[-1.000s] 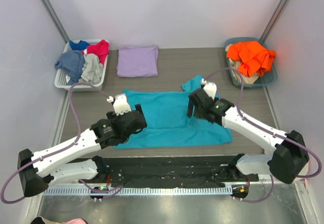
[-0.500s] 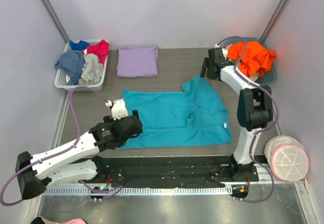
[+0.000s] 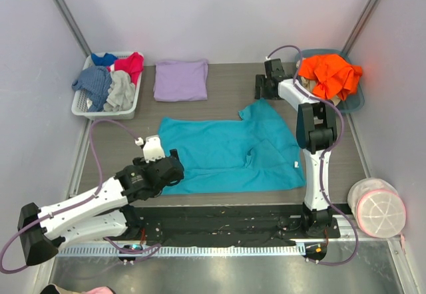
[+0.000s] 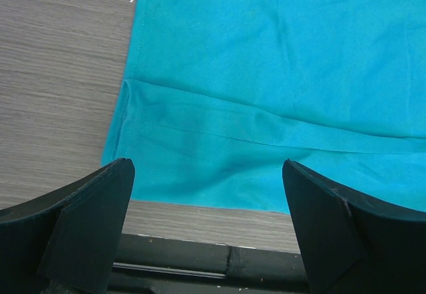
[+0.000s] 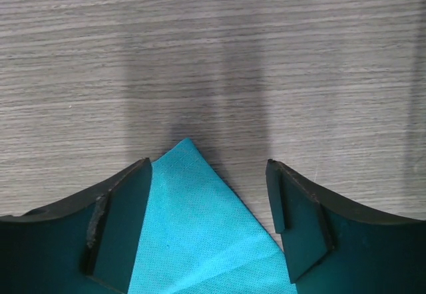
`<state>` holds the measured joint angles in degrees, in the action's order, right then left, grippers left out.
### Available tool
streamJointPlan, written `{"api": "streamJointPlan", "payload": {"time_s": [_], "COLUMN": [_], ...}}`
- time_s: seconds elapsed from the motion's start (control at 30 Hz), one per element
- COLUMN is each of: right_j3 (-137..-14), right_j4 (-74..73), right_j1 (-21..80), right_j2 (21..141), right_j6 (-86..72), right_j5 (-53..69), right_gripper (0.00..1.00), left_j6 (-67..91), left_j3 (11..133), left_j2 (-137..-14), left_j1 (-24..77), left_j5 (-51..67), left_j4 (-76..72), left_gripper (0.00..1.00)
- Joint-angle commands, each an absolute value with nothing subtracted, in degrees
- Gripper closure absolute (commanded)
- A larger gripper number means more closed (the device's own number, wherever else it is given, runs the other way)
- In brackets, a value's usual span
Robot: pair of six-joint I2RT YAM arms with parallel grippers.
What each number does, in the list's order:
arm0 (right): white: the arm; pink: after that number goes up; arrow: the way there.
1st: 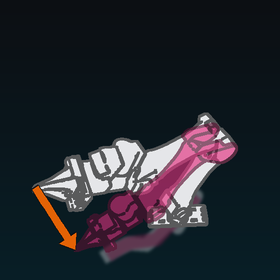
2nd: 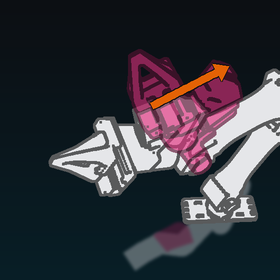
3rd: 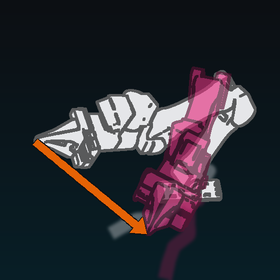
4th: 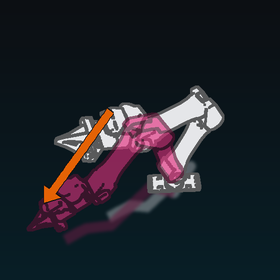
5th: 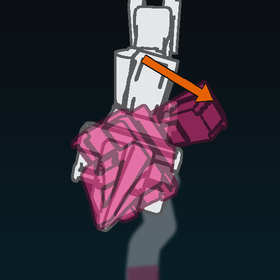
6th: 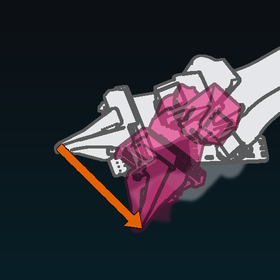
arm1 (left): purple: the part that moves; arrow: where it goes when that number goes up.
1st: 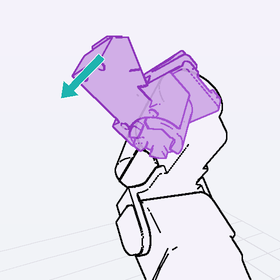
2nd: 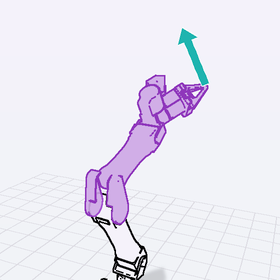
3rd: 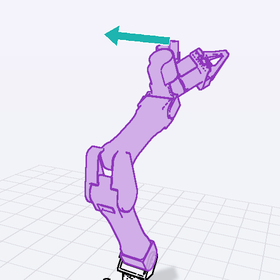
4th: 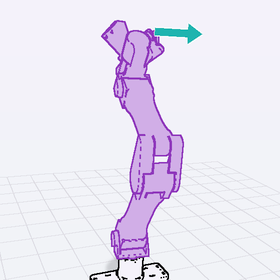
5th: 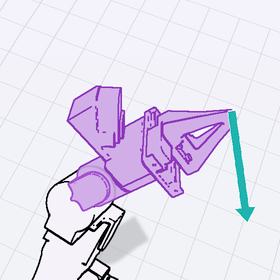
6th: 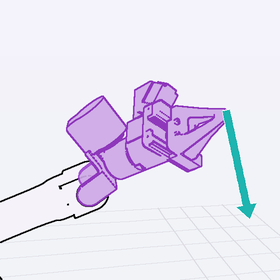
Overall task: Fold and stack the t-shirts
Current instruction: Fold the tshirt
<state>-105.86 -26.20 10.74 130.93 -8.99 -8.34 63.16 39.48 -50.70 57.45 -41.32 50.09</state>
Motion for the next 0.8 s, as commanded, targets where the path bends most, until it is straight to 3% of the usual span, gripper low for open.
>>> {"api": "streamJointPlan", "payload": {"time_s": [0.0,0.13,0.67,0.77], "right_j3": [-107.4,-106.96,-106.17,-106.35], "right_j4": [-26.46,-26.54,-28.04,-28.56], "right_j1": [10.37,10.28,10.28,10.28], "right_j2": [130.6,131.22,133.68,134.12], "right_j6": [-7.73,-7.73,-7.47,-7.38], "right_j5": [-6.24,-5.28,-1.32,-0.7], "right_gripper": [0.26,0.33,0.41,0.51], "left_j6": [64.77,65.04,66.09,66.09], "left_j3": [38.94,38.85,36.91,36.91], "left_j2": [-49.66,-49.83,-48.25,-48.34], "left_j1": [57.22,57.22,57.13,57.13], "left_j5": [-42.45,-42.36,-42.45,-42.98], "left_j4": [50.27,50.27,50.71,50.8], "left_gripper": [0.0,0.0,0.0,0.0]}}
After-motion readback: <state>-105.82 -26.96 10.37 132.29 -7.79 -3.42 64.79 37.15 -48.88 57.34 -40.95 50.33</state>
